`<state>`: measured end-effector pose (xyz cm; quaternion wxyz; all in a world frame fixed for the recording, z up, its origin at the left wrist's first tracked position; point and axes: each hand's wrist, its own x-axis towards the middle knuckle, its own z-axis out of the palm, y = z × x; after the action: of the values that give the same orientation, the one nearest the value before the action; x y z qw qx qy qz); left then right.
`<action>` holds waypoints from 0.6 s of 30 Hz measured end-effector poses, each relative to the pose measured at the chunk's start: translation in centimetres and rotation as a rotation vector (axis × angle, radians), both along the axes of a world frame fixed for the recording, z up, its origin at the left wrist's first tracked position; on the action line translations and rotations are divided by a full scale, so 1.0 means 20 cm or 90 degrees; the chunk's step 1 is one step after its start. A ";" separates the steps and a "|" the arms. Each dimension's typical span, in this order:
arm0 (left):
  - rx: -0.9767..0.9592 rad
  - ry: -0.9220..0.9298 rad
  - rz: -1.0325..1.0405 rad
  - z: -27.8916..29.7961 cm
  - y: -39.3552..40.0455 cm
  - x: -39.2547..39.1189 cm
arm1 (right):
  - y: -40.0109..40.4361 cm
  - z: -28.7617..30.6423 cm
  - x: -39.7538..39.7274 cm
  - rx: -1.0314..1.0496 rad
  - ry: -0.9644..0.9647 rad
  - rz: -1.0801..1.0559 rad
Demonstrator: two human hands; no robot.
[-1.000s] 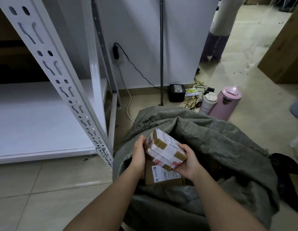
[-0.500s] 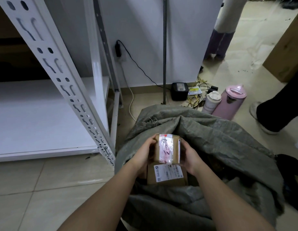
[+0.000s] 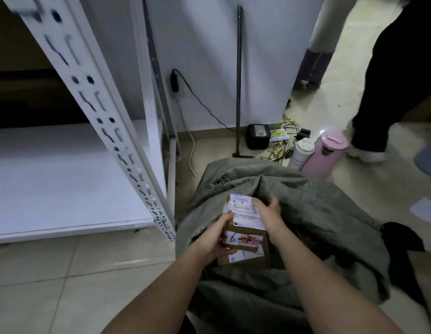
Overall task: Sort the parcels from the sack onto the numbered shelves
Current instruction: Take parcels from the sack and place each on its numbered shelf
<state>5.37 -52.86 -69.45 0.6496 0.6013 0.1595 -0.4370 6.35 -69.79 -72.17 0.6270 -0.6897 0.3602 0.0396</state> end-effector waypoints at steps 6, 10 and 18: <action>0.007 0.059 0.081 0.66 0.16 -0.07 | 0.18 0.69 -0.27 0.265 0.213 0.088; 0.008 0.121 0.090 1.24 0.28 -0.16 | 0.36 1.20 -0.34 0.281 0.209 0.047; 0.099 0.136 0.088 2.01 0.59 -0.36 | 0.67 2.00 -0.52 0.275 0.194 0.043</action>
<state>-1.78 -41.15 -29.31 0.6090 0.5874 0.3019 -0.4392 -4.10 -56.46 -32.22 0.6965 -0.5376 0.4103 0.2396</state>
